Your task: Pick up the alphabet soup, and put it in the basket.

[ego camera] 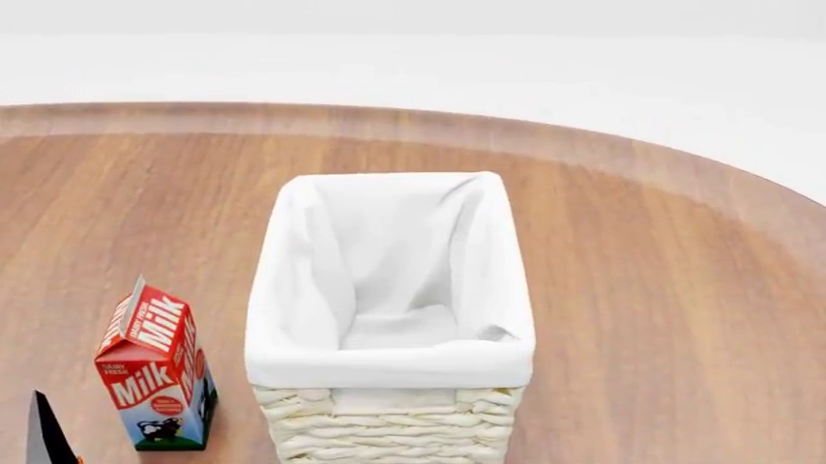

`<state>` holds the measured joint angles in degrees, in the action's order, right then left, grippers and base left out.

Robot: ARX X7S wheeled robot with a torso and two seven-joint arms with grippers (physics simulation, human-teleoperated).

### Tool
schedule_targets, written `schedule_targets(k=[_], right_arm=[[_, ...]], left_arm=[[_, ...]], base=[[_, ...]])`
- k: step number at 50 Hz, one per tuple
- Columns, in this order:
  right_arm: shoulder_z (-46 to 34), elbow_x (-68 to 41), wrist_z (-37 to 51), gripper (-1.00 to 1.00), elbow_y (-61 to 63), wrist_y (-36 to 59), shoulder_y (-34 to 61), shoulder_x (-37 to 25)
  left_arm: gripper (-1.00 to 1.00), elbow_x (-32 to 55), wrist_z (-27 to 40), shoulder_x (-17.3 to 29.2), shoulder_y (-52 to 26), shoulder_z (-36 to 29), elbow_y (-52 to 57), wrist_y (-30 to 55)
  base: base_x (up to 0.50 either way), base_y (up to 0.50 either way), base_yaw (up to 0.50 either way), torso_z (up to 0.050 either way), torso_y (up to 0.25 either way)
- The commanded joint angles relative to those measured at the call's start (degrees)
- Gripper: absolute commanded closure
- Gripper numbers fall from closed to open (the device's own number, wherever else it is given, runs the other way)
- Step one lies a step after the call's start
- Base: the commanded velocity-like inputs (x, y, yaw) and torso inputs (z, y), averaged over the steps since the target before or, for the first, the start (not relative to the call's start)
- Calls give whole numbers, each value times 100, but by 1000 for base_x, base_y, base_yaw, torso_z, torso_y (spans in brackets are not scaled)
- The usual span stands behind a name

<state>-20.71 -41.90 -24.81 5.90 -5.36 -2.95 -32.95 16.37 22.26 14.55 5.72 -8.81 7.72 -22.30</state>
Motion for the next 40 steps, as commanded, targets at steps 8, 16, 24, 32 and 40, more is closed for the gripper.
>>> schedule_targets(k=[8, 16, 24, 32, 40], right_arm=[[-450, 79, -457, -100, 67, 266, 182, -37], [-600, 303, -550, -100, 178, 216, 130, -98], [-810, 630, -636, -100, 214, 160, 97, -97], [-952, 813, -715, -100, 218, 132, 104, -83], [-1013, 901, -725, -100, 305, 117, 70, -124]], left_arm=[[-100, -15, 31, 27, -3, -57, 5, 2], [-100, -23, 43, 34, -29, -80, -16, 5], [-100, -25, 51, 44, -40, -99, -32, -6], [-100, -33, 66, 58, -20, -116, -17, -23], [-100, -29, 79, 65, -35, -127, -38, -34]], base=[[0, 0, 0, 0, 0], [0, 0, 0, 0, 0], [0, 0, 0, 0, 0], [0, 0, 0, 0, 0], [0, 0, 0, 0, 0]])
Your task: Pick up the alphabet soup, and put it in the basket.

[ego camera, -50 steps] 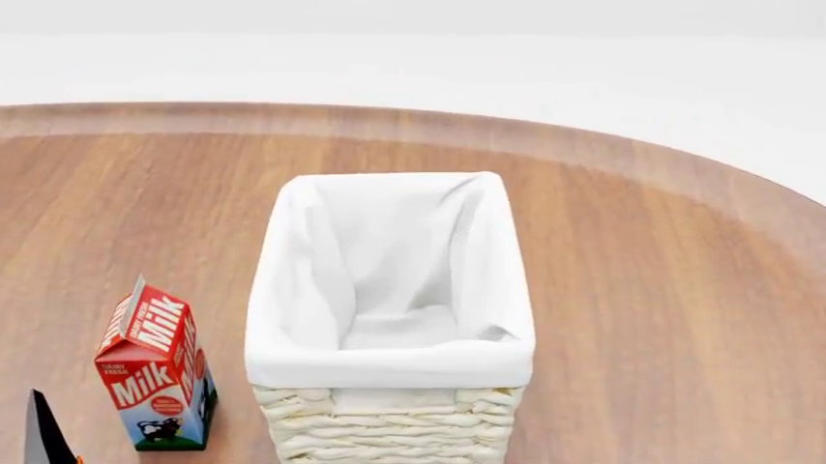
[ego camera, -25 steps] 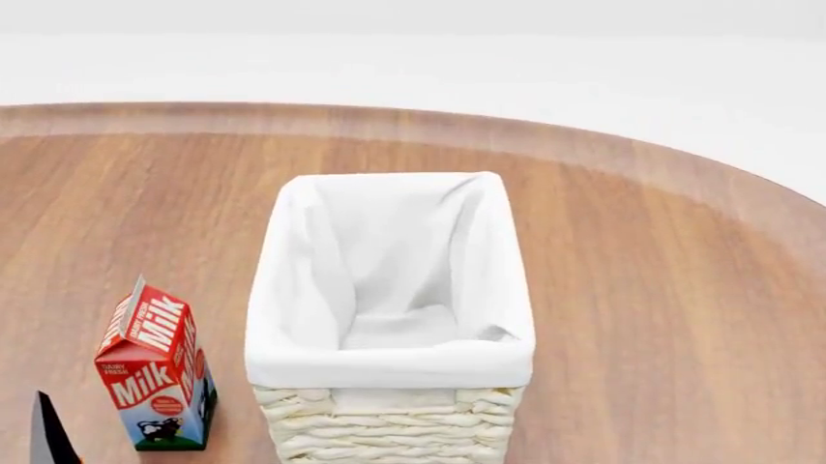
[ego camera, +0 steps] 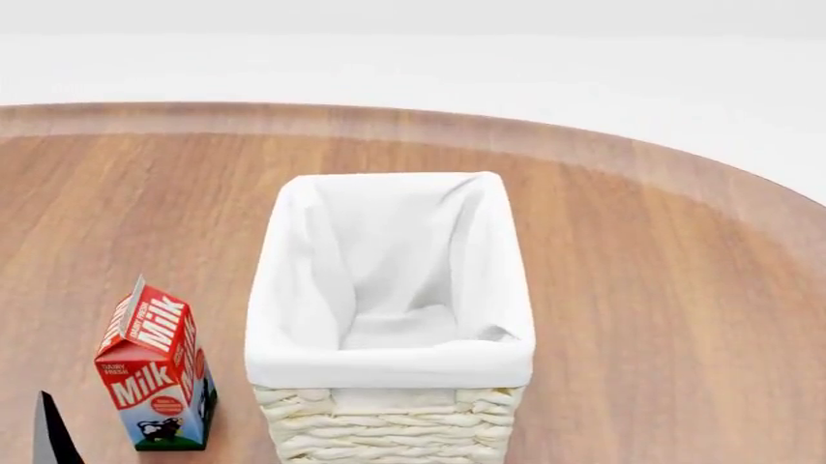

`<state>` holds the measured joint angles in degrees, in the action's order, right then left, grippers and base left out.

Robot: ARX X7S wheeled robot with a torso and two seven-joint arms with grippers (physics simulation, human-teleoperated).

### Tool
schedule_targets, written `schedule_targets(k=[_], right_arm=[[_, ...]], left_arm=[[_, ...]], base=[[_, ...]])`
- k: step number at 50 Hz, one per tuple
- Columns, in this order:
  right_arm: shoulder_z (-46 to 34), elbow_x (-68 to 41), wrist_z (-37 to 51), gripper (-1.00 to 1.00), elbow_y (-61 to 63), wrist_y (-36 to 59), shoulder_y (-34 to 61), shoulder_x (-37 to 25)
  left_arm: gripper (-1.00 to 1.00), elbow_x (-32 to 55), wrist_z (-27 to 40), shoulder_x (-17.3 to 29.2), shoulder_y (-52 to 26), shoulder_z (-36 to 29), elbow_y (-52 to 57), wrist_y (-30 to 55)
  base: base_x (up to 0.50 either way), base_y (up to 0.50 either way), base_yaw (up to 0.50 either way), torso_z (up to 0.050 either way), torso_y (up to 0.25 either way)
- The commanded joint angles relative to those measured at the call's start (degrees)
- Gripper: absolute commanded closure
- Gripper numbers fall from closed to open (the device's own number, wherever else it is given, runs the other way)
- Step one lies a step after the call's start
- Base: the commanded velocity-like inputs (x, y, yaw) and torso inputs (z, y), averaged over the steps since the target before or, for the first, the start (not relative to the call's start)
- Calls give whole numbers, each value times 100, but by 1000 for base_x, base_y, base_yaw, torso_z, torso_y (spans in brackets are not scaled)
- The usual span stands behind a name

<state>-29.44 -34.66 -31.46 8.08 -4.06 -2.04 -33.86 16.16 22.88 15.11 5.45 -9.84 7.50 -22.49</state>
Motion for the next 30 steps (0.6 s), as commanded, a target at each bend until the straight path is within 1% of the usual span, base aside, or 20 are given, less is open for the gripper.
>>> schedule_targets(k=[1, 17, 20, 30], right_arm=[[-144, 178, -46, -100, 98, 1, -20, -33], [-324, 744, 4, -100, 257, -309, -248, -90], [-399, 1023, -14, -100, 235, -521, -350, -100], [-479, 1190, 44, -100, 294, -489, -390, -119]], left_arm=[[-100, -12, 18, 10, -10, -29, -19, -15], [-100, -12, 49, 28, -35, -52, -39, -27], [-100, -22, 55, 32, -32, -60, -37, -31], [-100, -45, 74, 44, -27, -88, -43, -38]], base=[[0, 0, 0, 0, 0], [0, 0, 0, 0, 0], [0, 0, 0, 0, 0], [0, 0, 0, 0, 0]])
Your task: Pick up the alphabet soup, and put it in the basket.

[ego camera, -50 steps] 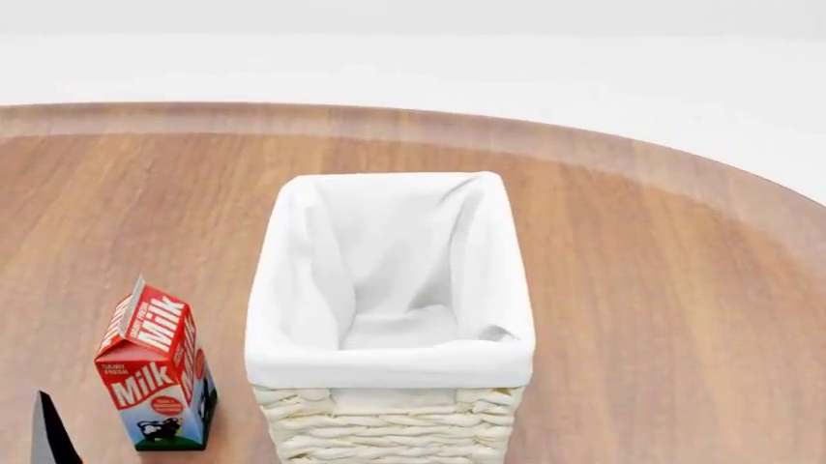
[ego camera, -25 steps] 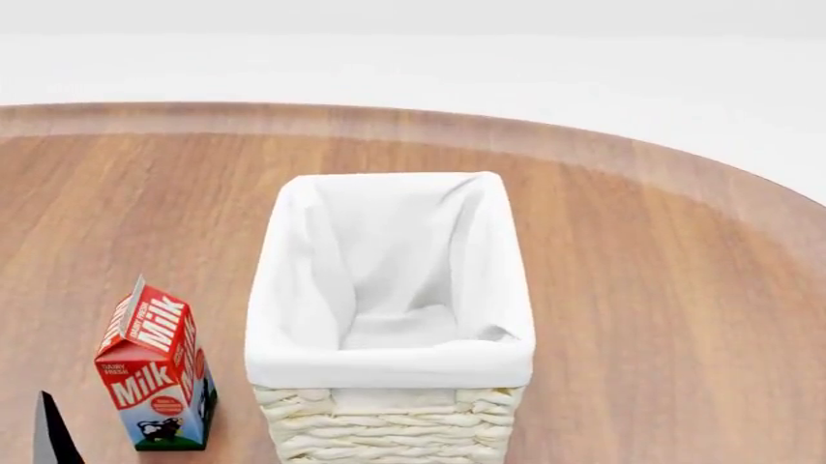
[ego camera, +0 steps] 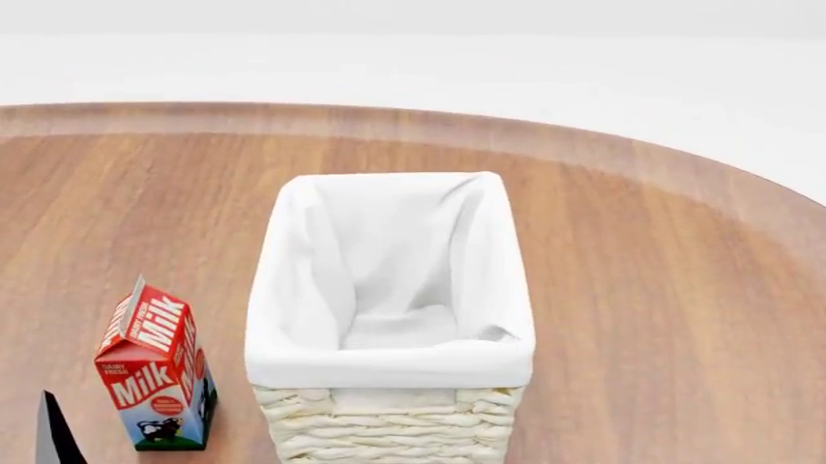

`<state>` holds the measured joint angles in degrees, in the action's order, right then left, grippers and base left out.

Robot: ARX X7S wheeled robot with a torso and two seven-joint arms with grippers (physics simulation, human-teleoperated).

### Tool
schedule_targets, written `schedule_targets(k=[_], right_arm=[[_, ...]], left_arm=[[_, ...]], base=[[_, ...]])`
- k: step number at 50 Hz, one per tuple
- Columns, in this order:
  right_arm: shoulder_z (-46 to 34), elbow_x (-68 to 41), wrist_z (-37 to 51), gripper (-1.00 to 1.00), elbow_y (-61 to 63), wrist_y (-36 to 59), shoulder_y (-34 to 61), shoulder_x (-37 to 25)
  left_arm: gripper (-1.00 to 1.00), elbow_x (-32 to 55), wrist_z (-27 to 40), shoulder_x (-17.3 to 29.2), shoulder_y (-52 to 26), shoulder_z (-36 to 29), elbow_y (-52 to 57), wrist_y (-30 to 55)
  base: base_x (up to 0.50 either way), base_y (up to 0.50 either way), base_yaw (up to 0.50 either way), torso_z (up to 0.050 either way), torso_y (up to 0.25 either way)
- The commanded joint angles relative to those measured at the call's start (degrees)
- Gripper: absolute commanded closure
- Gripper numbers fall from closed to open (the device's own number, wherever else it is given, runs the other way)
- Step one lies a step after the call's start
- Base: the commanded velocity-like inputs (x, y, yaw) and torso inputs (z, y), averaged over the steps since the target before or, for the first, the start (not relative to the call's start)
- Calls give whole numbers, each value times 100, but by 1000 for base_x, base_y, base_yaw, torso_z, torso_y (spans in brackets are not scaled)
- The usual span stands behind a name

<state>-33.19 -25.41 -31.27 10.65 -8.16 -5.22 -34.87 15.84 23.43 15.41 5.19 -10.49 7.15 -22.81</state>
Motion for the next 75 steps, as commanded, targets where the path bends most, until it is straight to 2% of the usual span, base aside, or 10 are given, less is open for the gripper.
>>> schedule_targets(k=[1, 75], right_arm=[[-107, 269, 29, -100, 37, -79, -70, -16], [-547, 1525, 309, -100, -1046, -529, -35, 384]], left_arm=[[-100, -19, 21, 14, -1, -28, -9, -6], [-100, -7, 156, 114, -13, -138, -3, -30]], base=[[0, 0, 0, 0, 0], [0, 0, 0, 0, 0]])
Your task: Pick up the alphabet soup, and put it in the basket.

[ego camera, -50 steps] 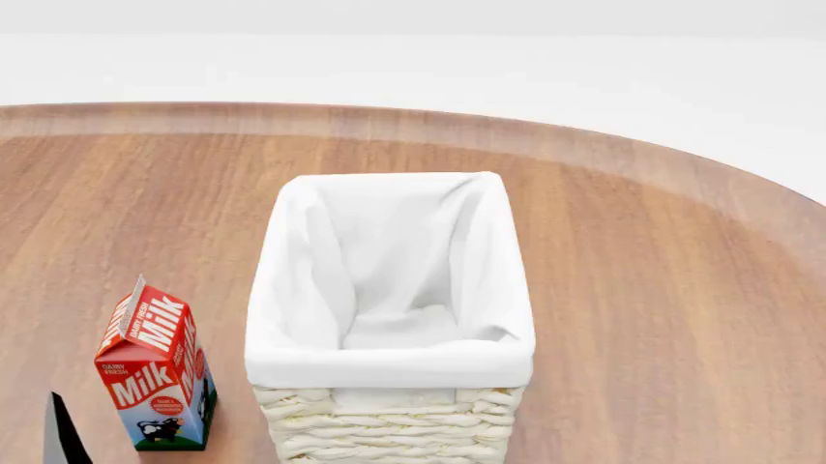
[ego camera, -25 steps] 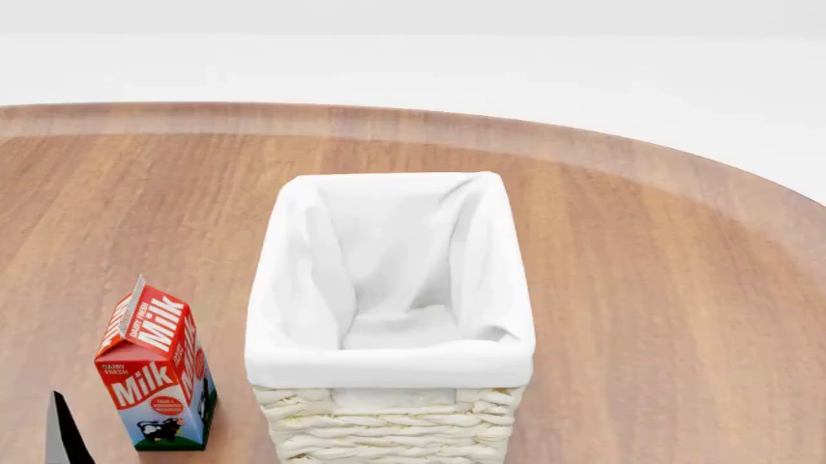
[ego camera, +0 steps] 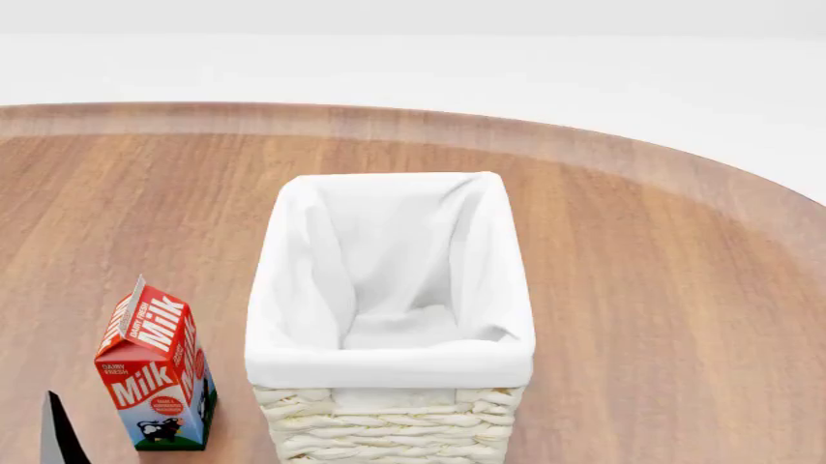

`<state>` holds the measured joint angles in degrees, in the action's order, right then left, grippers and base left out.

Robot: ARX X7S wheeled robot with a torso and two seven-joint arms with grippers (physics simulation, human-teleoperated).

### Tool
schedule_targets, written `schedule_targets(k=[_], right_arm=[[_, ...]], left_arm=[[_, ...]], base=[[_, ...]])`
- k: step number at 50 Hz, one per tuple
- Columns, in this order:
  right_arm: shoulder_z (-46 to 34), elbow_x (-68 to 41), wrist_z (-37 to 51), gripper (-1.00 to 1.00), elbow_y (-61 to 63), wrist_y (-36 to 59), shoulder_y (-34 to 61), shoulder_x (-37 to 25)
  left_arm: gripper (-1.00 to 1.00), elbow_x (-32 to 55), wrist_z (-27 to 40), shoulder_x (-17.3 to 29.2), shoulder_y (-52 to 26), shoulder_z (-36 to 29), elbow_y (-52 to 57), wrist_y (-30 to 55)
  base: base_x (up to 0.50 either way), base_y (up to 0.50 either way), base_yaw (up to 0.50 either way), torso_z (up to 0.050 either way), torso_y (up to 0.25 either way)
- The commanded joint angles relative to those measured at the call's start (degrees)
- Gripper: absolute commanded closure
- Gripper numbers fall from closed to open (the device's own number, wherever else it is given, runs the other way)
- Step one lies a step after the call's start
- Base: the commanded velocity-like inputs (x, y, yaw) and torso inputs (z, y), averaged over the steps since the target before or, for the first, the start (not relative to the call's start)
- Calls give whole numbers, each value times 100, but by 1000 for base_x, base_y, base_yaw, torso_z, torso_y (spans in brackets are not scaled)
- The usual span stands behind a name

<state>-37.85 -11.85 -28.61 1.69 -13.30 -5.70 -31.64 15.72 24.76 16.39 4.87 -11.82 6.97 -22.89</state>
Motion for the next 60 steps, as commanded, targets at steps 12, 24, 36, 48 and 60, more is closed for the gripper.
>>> schedule_targets(k=[12, 24, 36, 48, 60], right_arm=[[-113, 387, 192, -100, -260, -37, 33, 120], [-150, 485, 270, -100, -298, 106, 91, 167], [-222, 558, 269, -100, -385, 212, 177, 236], [-273, 663, 335, -100, -403, 340, 201, 256], [-358, 838, 402, -100, -408, 436, 209, 261]], left_arm=[[-100, -1, 38, 23, -2, -29, -12, -28], [-100, 8, 49, 40, -10, -43, -19, -44], [-100, 2, 80, 58, -5, -66, 27, -18], [-100, 7, 93, 71, -12, -81, 23, -31], [-100, 14, 108, 87, -5, -98, 25, -38]], base=[[0, 0, 0, 0, 0], [0, 0, 0, 0, 0], [0, 0, 0, 0, 0], [0, 0, 0, 0, 0], [0, 0, 0, 0, 0]])
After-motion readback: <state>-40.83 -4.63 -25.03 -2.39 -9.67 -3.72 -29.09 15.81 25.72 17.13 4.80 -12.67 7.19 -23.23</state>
